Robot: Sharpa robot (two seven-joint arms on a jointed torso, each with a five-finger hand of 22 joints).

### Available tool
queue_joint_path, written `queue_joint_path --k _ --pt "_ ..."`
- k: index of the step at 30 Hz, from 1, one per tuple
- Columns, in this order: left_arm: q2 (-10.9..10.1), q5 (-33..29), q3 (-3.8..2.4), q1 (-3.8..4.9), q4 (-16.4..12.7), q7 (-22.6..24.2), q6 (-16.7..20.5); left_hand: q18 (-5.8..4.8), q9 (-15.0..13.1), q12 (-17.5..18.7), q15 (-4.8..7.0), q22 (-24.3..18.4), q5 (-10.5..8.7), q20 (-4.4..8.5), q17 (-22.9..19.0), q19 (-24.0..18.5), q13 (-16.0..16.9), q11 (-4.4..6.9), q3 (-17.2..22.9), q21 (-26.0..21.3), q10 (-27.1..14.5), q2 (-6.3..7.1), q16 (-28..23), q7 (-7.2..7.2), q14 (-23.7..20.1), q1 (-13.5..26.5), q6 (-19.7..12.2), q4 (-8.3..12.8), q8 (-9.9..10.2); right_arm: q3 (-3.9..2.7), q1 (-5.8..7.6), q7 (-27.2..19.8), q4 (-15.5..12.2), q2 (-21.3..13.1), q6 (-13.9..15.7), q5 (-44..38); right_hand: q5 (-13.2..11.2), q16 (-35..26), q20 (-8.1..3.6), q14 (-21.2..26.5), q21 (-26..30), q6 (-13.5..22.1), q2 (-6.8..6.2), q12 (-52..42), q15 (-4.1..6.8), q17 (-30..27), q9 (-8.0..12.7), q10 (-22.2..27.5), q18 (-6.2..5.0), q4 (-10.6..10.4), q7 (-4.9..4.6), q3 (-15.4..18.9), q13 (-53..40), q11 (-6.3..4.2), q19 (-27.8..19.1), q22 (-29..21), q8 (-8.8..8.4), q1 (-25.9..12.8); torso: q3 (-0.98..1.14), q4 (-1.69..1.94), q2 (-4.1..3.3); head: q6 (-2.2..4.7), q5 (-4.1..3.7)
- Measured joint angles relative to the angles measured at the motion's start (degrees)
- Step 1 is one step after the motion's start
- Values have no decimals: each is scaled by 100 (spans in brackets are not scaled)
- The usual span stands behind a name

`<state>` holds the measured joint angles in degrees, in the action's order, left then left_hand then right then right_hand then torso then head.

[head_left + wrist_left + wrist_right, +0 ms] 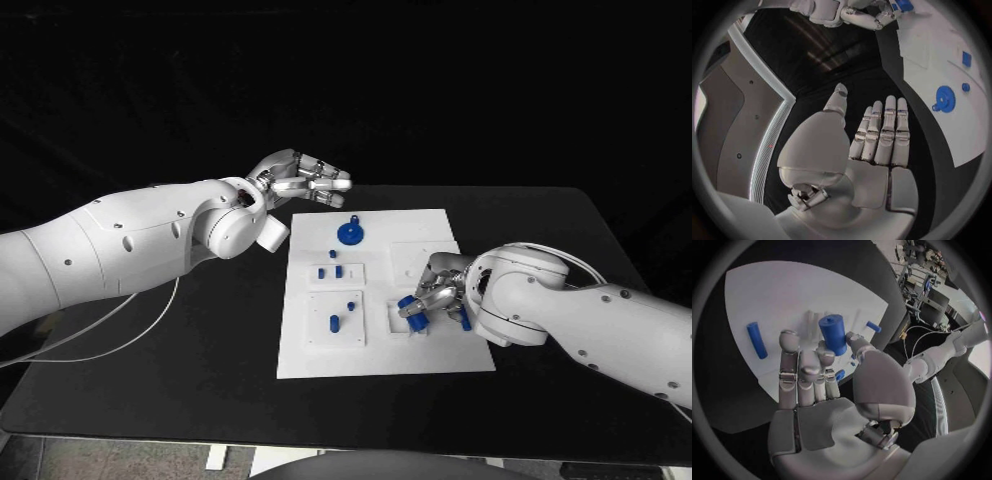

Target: Assemble the parts on the task board

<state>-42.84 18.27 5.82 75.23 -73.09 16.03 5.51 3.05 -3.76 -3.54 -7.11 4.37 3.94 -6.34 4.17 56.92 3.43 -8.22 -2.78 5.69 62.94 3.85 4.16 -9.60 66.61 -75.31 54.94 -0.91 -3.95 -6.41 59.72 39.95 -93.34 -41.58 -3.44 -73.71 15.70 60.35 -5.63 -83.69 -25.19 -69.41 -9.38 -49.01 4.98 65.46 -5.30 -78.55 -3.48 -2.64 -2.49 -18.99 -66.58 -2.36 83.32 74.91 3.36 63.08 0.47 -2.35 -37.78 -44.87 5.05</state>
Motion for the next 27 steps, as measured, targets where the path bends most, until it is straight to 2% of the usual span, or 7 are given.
queue_joint_path --k 4,12,18,27 --pt "7 1 2 0 0 -16 -20 0 0 0 -18 0 0 0 0 0 0 -19 -14 0 -19 0 0 0 -18 0 0 -14 0 28 -1 0 77 88 -33 -167 -148 0 0 0 0 -26 16 0 0 0 -14 -1 0 -134 -18 -137 4 1 0 0 -1 -187 4 7 -4 1 12" --pt "9 3 4 0 -2 -41 -60 0 0 0 -18 0 0 0 0 0 0 -19 -14 0 -19 0 0 0 -18 0 0 -14 0 60 18 -19 184 211 -84 -414 -267 0 0 0 0 -115 2 0 0 6 -76 -11 0 -133 9 -279 9 10 0 -1 -2 -308 8 7 -7 2 36" --pt "9 4 5 1 -4 -60 -86 0 0 0 -18 0 0 0 0 0 0 -19 -32 0 -19 -15 0 0 -18 14 0 -32 0 79 19 -36 215 255 -142 -506 -734 19 0 0 -22 -150 -4 0 -1 11 -84 -30 0 -316 26 -299 16 -10 0 -1 1 -419 8 2 -9 -3 48" --pt "8 7 5 1 -7 -90 -124 -1 0 0 -18 0 0 0 0 0 0 1 -35 0 -39 -23 0 0 -18 23 0 -35 0 84 27 -52 230 279 -244 -563 -886 22 0 0 -7 -127 -22 0 -1 2 -107 -29 0 -401 4 -288 32 -10 0 -1 -2 -438 7 2 -7 -15 57"
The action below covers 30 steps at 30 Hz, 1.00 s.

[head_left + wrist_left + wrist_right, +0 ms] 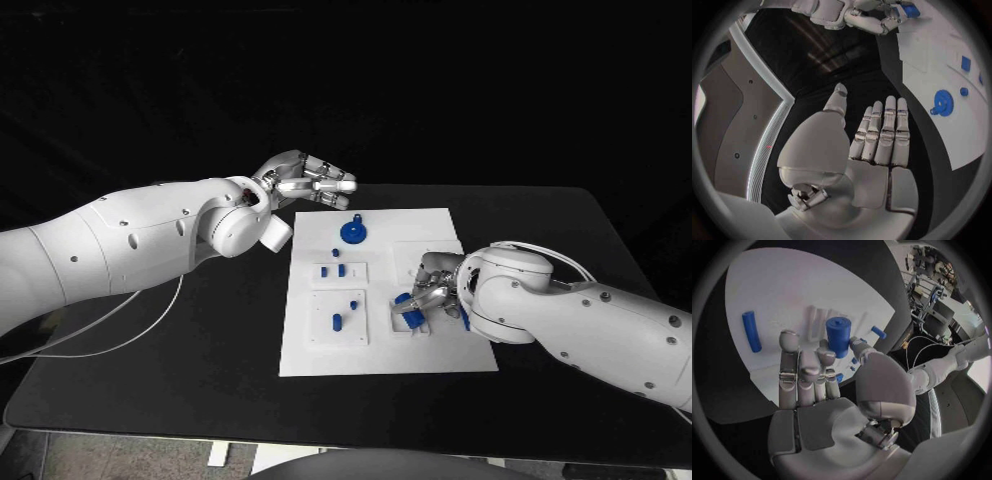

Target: Assemble the parts on the task board

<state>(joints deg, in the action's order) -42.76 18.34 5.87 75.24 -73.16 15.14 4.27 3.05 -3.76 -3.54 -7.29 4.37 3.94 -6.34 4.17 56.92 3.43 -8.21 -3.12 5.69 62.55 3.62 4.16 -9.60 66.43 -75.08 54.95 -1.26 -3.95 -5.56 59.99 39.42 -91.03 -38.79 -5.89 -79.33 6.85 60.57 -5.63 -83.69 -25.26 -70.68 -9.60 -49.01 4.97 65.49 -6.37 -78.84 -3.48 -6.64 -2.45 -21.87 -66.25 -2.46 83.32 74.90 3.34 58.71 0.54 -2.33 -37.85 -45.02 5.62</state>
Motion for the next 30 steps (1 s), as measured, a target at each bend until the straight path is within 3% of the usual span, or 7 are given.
queue_joint_path --k 5,8,14,19,30 --pt "0 3 1 0 0 -17 -17 0 0 0 0 0 0 0 0 0 0 0 16 0 0 0 0 0 0 0 0 -16 0 16 -6 -3 8 9 -32 1 -365 0 0 0 8 -1 -55 23 0 -8 -31 1 0 -168 1 52 11 -1 0 0 -1 -135 -3 1 1 -4 4" --pt "-1 5 1 0 0 -26 -24 0 0 0 0 0 0 0 0 0 0 0 16 0 0 0 0 0 0 0 0 -16 0 22 -14 -3 10 9 -40 7 -396 -1 -31 0 39 2 -128 50 0 -8 -17 1 0 -391 -1 115 12 -1 31 0 -1 -106 -3 1 2 -8 9" --pt "-2 10 1 0 0 -46 -33 0 0 0 0 0 0 0 0 0 0 0 16 0 0 0 0 0 0 0 0 -16 0 23 -15 -3 5 4 -37 8 -396 -52 -51 0 73 30 -150 74 0 -8 6 1 -1 -663 13 384 1 -1 10 0 -1 -114 -2 -2 2 -19 20" --pt "-2 14 1 0 1 -62 -39 0 0 0 0 0 0 0 0 0 0 0 16 0 0 0 0 0 0 0 0 -16 0 24 -16 -2 -5 -3 -27 8 -396 -63 -51 0 76 30 -185 95 -1 -8 14 1 0 -769 13 491 -13 -1 10 2 -1 0 0 -2 2 -22 31" --pt "-2 21 1 0 4 -89 -51 0 0 0 0 0 0 0 0 0 0 0 16 0 0 0 0 0 0 0 0 -16 0 27 -19 6 -32 -24 -14 0 -396 -95 -50 0 118 47 -186 141 -1 -14 17 1 0 -769 -3 491 -7 0 10 4 2 -1 1 -3 2 -34 45"
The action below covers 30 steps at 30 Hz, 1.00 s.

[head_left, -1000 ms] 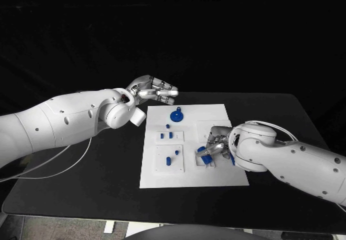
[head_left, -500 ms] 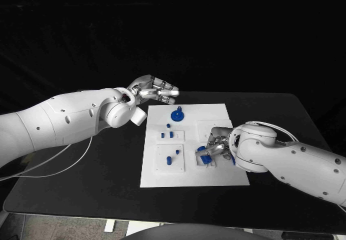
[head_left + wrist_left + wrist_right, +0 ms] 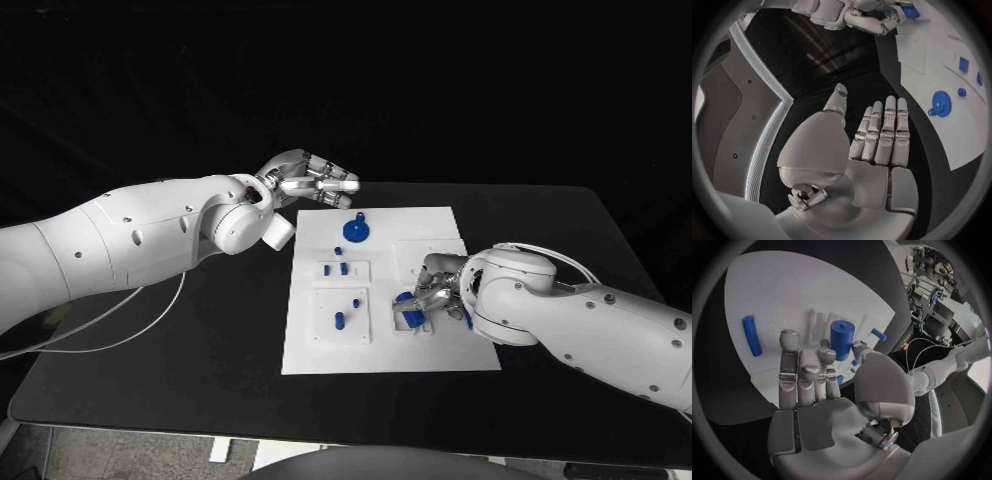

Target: Assemble the parts on the task board

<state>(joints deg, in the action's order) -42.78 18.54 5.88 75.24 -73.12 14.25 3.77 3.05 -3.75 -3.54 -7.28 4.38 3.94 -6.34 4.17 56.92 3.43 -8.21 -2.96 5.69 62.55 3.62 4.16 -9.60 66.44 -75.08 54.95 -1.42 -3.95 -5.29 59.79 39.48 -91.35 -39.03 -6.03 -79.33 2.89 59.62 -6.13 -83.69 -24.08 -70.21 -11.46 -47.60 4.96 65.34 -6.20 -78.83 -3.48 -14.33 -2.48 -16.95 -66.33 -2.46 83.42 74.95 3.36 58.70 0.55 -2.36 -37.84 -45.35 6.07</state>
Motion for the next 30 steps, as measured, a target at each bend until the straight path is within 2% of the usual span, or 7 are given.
queue_joint_path --k 25,30 --pt "1 32 1 0 13 -32 -22 0 0 0 0 0 0 0 0 0 0 0 0 0 0 0 0 0 0 0 0 0 0 4 -5 2 -58 -41 73 -52 0 -17 1 0 22 -1 -23 -1 0 7 0 0 0 -8 1 -35 0 0 0 -2 35 23 -1 0 1 -24 15" --pt "2 34 1 0 15 -34 -23 0 0 0 0 0 0 0 0 0 0 0 0 0 0 -24 0 20 0 -25 -20 0 0 4 -5 2 -61 -45 80 -56 0 -39 -14 0 46 -2 -62 20 0 10 1 0 0 -140 1 97 -5 0 15 -2 35 -16 -3 0 1 -26 15"
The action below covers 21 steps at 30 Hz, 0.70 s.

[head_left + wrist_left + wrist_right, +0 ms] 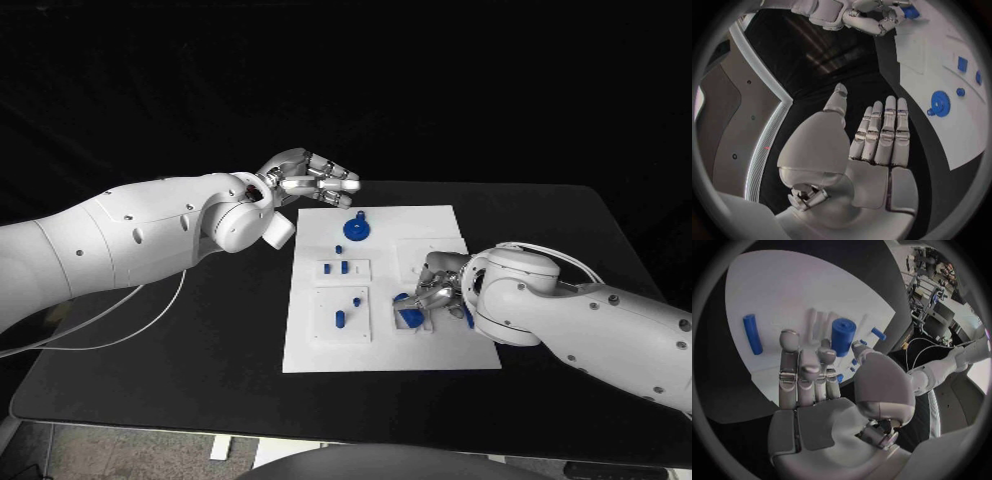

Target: Assemble the parts on the task board

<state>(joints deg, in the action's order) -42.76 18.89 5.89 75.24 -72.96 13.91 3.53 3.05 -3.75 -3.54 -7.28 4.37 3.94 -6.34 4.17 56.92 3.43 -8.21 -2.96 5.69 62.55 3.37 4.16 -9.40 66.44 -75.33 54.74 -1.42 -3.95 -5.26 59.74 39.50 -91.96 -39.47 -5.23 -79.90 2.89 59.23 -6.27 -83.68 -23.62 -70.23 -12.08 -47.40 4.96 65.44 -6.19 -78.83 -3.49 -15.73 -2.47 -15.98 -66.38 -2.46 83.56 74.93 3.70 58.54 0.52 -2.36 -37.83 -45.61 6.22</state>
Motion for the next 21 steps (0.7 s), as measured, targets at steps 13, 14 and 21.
queue_joint_path --k 13,14,21 --pt "0 3 0 0 3 -4 -4 0 0 0 0 0 0 0 0 0 0 -21 0 0 -21 -6 0 0 0 -6 0 0 0 -1 1 3 -41 -30 6 -14 0 -26 -7 -16 23 19 -23 0 15 0 2 0 -1 -47 -19 79 -4 0 7 -1 0 23 -1 1 1 -18 18" --pt "0 3 1 0 3 -4 -4 0 0 0 0 0 0 0 0 0 0 -21 0 0 -21 -6 0 0 0 -6 0 0 0 -1 1 3 -41 -30 7 -16 0 -25 -6 -16 23 20 -23 19 15 0 2 0 0 -56 -20 88 -4 0 7 -1 0 23 -1 1 1 -18 20" --pt "-1 5 1 0 3 -7 -5 0 0 0 0 0 0 0 0 0 0 -21 0 0 -21 -6 0 0 0 -6 0 0 0 -3 3 1 -37 -45 31 -26 0 -25 -6 -16 23 40 -23 22 15 -1 3 0 0 -47 -1 110 -3 0 7 -1 12 23 -1 0 1 -7 20"
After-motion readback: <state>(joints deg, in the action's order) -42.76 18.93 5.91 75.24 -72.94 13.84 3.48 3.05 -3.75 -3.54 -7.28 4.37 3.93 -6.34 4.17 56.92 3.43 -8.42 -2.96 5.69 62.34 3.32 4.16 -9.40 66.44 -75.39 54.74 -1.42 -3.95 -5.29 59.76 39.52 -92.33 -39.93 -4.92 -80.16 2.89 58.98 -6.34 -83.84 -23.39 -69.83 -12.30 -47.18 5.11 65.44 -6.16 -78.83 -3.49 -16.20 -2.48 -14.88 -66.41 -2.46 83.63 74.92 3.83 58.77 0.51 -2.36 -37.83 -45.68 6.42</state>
